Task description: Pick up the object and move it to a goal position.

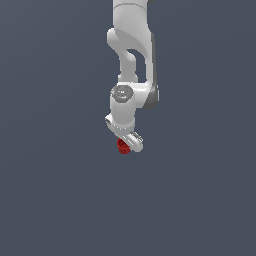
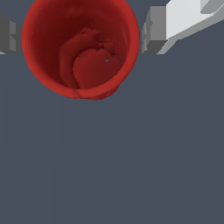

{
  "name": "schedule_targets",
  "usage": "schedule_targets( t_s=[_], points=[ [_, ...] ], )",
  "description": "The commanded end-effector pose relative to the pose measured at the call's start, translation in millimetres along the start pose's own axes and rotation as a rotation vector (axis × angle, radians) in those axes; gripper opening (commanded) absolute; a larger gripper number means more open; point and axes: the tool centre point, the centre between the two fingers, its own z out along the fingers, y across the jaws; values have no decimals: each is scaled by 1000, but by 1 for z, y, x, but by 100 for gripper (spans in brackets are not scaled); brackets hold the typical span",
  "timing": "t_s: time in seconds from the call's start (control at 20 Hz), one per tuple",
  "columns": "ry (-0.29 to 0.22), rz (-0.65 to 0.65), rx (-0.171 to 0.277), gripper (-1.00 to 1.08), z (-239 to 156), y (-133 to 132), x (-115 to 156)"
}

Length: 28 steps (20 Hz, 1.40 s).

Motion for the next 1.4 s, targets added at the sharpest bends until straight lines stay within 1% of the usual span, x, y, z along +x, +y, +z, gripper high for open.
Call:
schedule_targets(
  t_s=[0.0, 0.35, 0.4, 1.0, 1.15, 1.35],
  points=[
    [0, 1, -1, 100, 12, 1, 0],
    [0, 2, -1, 100, 26, 0, 0],
    [0, 2, -1, -100, 26, 0, 0],
    [1, 2, 1, -100, 24, -2, -1],
    [1, 2, 1, -100, 18, -7, -6],
    [1, 2, 1, -100, 2, -20, -19]
  ],
)
